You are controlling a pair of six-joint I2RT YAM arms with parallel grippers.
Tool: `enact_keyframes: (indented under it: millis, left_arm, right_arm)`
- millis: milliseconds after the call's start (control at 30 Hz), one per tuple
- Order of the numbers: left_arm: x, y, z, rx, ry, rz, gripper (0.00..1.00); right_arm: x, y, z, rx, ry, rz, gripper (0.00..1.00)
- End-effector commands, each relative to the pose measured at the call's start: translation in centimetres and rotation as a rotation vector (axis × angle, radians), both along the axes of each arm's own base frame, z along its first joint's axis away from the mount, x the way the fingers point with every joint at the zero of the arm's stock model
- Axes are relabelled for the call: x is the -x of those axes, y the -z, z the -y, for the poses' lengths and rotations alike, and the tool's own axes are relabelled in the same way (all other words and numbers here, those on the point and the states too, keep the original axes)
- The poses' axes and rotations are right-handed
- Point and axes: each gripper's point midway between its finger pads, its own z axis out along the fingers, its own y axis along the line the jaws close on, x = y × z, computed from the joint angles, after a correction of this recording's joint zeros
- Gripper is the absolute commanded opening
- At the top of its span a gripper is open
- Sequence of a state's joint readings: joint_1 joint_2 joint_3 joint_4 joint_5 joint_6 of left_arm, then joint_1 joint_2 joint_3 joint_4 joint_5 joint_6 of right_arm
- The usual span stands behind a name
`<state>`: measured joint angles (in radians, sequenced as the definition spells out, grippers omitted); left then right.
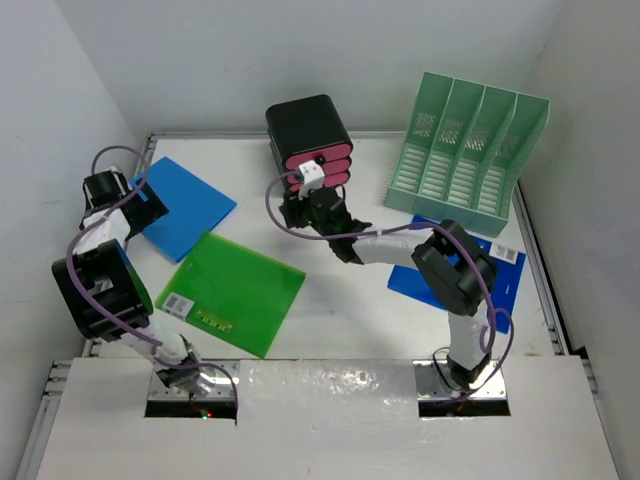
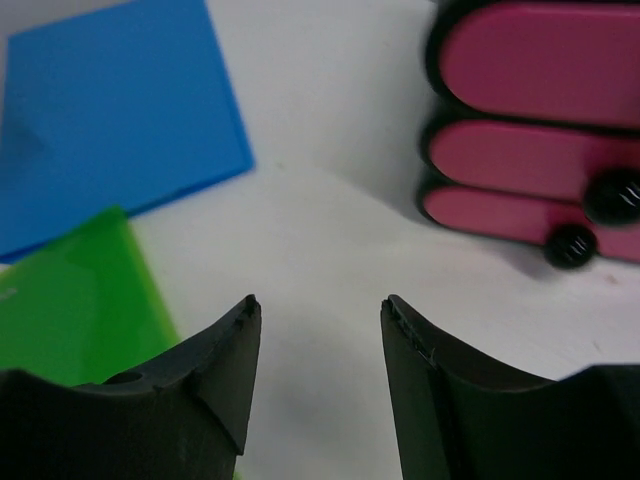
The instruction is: Organize the desk
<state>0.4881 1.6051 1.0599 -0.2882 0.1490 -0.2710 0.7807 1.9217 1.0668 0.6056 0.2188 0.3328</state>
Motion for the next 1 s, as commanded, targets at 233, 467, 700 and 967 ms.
enact_keyframes:
  millis: [233, 467, 700, 967]
  left_arm:
    - [-3.8, -4.1, 10.9, -0.745, 0.804, -0.06, 0.76]
    - [-6.9, -1.0, 11.9, -0.908, 0.788, -0.175, 0.72]
    - [-8.0, 1.6, 13.9, -0.946, 0.827, -0.188, 0.69]
    - [-8.2, 4.4, 13.7, -0.959, 0.83, -0.237, 0.66]
  right_arm:
    - [2.7, 2.0, -4.7, -0.009, -0.163, -0.044, 0.5]
    - [4.2, 1.5, 0.2, -0.015, -0.043, 0.008, 0.5]
    - [5.8, 1.7, 3.6, -0.024, 0.021, 0.032, 0.5]
    - [6.5, 2.1, 4.7, -0.027, 0.035, 0.038, 0.51]
